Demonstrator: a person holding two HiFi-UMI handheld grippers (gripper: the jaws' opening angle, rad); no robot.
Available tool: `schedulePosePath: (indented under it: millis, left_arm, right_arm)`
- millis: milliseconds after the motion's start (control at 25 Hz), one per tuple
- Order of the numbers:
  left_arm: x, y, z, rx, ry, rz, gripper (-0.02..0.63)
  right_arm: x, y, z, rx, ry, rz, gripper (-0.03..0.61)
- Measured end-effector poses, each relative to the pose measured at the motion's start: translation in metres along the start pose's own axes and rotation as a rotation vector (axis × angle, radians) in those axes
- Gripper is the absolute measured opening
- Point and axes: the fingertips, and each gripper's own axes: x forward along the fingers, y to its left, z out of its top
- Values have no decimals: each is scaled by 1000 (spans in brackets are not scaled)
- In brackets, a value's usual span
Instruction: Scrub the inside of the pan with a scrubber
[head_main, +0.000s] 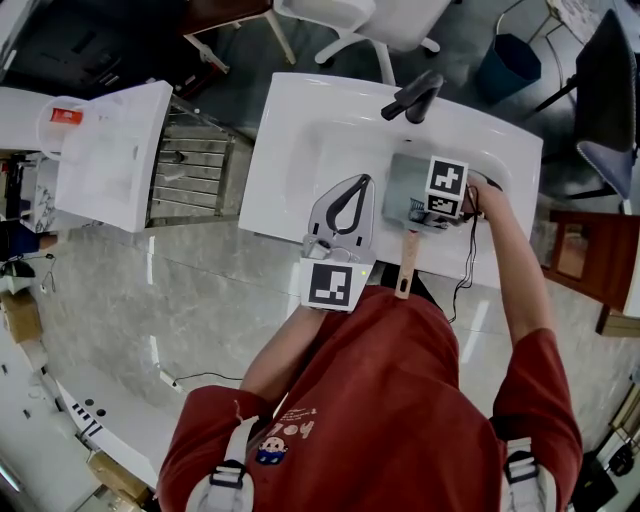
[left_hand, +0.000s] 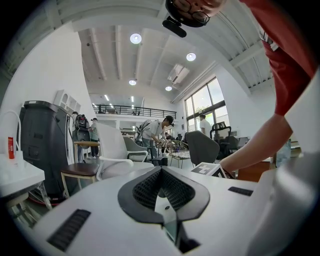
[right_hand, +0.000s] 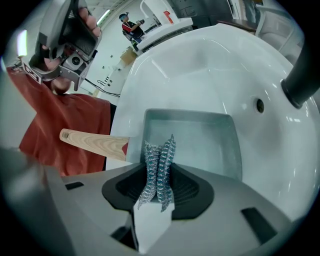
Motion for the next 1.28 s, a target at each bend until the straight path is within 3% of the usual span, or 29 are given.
schedulePosePath:
  millis: [1000,1280]
  left_arm:
    - [-5,9,-8,-5,21,50,14]
    - [-4,8,-7,2,21,44,14]
  right_arm:
    - [10,-109,-6,-90,40,-512,153]
    - [12,-111,-4,-90,20,-524,155]
